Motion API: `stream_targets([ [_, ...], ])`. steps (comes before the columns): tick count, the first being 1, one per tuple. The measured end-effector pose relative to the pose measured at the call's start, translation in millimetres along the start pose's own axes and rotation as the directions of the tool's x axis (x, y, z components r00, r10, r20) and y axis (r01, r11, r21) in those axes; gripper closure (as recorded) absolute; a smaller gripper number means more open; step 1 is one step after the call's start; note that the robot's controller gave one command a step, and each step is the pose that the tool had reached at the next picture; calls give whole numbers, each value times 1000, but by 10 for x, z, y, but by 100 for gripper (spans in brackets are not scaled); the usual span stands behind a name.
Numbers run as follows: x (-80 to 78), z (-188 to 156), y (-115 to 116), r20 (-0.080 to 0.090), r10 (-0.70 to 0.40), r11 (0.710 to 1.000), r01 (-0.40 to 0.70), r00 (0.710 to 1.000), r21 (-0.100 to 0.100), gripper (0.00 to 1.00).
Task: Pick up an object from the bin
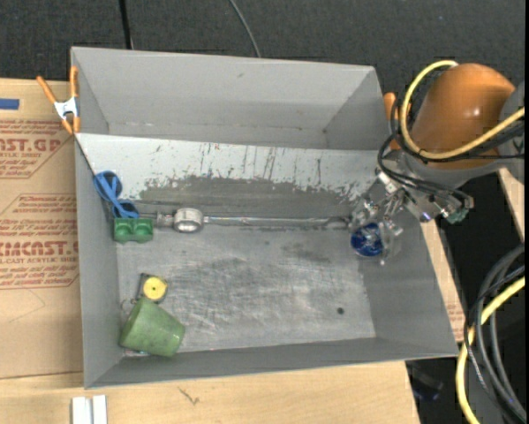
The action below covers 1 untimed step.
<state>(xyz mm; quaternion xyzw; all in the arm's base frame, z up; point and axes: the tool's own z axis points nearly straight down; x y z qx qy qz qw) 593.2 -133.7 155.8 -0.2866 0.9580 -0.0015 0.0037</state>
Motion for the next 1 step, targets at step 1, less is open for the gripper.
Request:
stream_targets([
  [1, -19, -291, -2, -2, 1, 1000, -1, 1000, -2, 100],
])
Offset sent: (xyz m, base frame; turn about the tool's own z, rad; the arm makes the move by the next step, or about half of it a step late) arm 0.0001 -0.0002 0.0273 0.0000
